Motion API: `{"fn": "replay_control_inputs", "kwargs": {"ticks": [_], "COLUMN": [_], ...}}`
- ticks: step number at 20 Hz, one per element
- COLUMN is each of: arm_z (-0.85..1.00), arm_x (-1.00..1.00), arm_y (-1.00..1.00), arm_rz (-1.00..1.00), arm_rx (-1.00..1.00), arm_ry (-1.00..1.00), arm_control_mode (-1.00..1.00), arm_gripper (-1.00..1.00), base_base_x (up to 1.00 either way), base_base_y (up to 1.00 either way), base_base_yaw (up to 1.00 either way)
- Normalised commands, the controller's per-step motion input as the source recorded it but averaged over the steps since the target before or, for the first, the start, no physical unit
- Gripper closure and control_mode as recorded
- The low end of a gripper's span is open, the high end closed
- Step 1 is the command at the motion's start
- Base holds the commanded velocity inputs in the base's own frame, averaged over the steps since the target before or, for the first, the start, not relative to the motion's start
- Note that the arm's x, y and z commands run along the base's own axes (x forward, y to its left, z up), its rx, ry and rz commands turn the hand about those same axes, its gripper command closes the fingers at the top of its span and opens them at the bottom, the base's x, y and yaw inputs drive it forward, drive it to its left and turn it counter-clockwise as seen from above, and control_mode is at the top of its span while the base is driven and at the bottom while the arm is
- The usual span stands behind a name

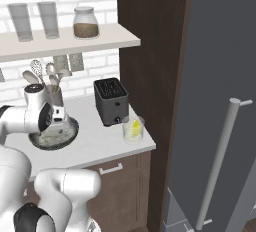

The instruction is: Grab a lemon wedge from the fridge and one ice cube from the ice bowl, and put them in the glass of lemonade.

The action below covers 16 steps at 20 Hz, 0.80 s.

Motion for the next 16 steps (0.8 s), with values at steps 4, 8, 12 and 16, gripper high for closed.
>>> {"fn": "replay_control_inputs", "kwargs": {"ticks": [4, 8, 12, 16], "arm_z": [-0.08, -0.16, -0.24, -0.12], "arm_x": [0.11, 0.33, 0.37, 0.21], "arm_y": [0.27, 0.03, -0.03, -0.02], "arm_rz": [-0.13, -0.09, -0.05, -0.02], "arm_rx": [-0.02, -0.08, -0.08, -0.04], "arm_ry": [0.0, 0.0, 0.0, 0.08], "arm_control_mode": [-1.0, -1.0, -1.0, -1.0], "arm_gripper": [-1.0, -1.0, -1.0, -1.0], "base_base_x": [0.0, 0.0, 0.0, 0.0], "base_base_y": [0.0, 0.0, 0.0, 0.0], "base_base_yaw": [0.0, 0.0, 0.0, 0.0]}}
